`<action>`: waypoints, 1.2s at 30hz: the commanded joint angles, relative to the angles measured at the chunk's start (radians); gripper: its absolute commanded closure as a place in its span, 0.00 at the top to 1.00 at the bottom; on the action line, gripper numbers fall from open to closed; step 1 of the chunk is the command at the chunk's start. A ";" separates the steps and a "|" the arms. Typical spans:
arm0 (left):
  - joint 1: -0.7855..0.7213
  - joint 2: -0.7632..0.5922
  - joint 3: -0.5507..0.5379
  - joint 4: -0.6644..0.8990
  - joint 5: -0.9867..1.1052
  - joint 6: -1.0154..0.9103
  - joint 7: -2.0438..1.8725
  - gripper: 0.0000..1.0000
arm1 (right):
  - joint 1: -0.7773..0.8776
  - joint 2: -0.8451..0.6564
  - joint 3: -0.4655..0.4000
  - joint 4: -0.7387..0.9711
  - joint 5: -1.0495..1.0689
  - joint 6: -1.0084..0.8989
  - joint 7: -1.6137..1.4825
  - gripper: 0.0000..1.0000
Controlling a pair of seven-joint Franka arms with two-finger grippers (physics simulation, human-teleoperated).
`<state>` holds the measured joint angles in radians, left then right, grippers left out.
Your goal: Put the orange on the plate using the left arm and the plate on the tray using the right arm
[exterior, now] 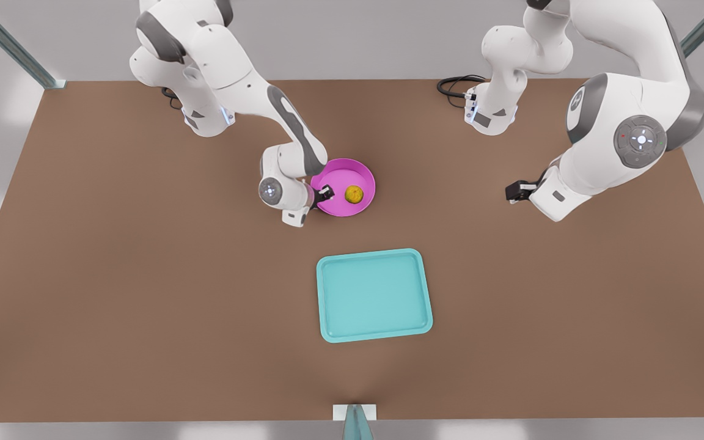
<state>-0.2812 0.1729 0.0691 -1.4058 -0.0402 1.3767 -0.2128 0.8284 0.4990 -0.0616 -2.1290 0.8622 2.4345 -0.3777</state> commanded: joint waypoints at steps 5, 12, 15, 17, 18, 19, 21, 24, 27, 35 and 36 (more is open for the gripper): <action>0.001 -0.001 0.000 0.001 0.000 -0.001 -0.007 1.00 | -0.008 -0.005 0.002 0.004 0.001 -0.017 -0.026 0.56; 0.001 0.000 -0.005 0.011 0.000 -0.001 -0.007 1.00 | -0.014 -0.008 0.000 0.003 0.001 -0.025 -0.044 0.25; 0.001 0.000 -0.005 0.011 0.000 -0.001 -0.007 1.00 | -0.026 -0.023 0.000 0.004 0.001 -0.045 -0.049 0.21; 0.001 0.000 -0.005 0.011 0.000 -0.001 -0.005 1.00 | -0.026 -0.036 0.000 0.004 0.001 -0.046 -0.050 0.21; 0.001 0.000 -0.005 0.011 0.000 -0.002 -0.005 1.00 | -0.026 -0.039 0.000 0.011 0.001 -0.045 -0.050 0.21; 0.002 0.000 -0.005 0.011 0.002 -0.002 -0.005 1.00 | -0.025 -0.039 0.000 0.014 0.001 -0.043 -0.050 0.21; 0.002 0.002 -0.005 0.011 0.000 -0.002 -0.005 1.00 | -0.025 -0.048 0.000 0.018 0.001 -0.043 -0.050 0.21; 0.001 0.000 -0.005 0.011 0.000 -0.002 -0.007 1.00 | -0.066 -0.066 -0.001 0.052 0.001 -0.069 -0.050 0.21; 0.001 0.000 -0.005 0.011 -0.003 -0.001 -0.005 1.00 | -0.121 -0.076 -0.004 0.084 0.001 -0.098 -0.050 0.21; 0.001 0.000 -0.006 0.011 -0.003 -0.001 -0.007 1.00 | -0.259 -0.037 -0.007 0.233 0.000 -0.180 -0.050 0.21; 0.001 0.000 -0.006 0.011 -0.003 -0.001 -0.007 1.00 | -0.273 -0.025 -0.007 0.259 0.000 -0.181 -0.050 0.21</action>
<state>-0.2809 0.1750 0.0628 -1.3948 -0.0433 1.3763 -0.2183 0.5615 0.4733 -0.0693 -1.8773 0.8678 2.2917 -0.4335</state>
